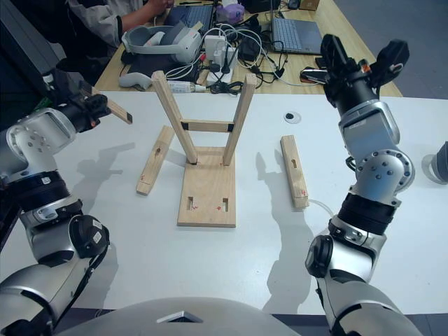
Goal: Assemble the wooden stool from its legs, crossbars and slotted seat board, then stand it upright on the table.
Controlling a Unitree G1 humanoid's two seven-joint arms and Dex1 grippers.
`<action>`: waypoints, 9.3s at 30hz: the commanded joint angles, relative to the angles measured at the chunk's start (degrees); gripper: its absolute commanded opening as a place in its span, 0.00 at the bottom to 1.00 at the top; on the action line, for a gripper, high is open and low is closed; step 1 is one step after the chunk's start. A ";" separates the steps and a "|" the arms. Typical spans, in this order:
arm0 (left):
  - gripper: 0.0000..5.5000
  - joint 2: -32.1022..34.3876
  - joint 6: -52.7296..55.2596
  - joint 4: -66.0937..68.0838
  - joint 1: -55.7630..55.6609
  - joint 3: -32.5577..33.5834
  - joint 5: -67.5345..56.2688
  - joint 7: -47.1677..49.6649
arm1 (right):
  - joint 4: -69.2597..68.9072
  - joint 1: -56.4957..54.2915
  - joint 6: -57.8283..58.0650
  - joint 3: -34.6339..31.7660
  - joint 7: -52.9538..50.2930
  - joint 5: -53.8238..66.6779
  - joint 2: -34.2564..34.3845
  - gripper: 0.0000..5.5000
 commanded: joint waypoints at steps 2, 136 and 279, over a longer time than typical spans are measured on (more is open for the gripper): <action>0.07 1.06 1.48 3.27 0.49 -4.68 -1.92 -1.44 | 0.14 4.74 1.89 2.06 0.60 -2.80 0.80 0.57; 0.28 14.34 -27.55 24.39 -18.11 -61.76 17.97 -62.36 | -4.15 8.23 14.96 32.69 30.51 -29.87 6.95 0.57; 0.43 -6.86 -32.09 61.48 -24.51 -43.70 10.38 -26.90 | -15.71 31.30 -18.54 19.96 27.65 -30.71 4.63 0.57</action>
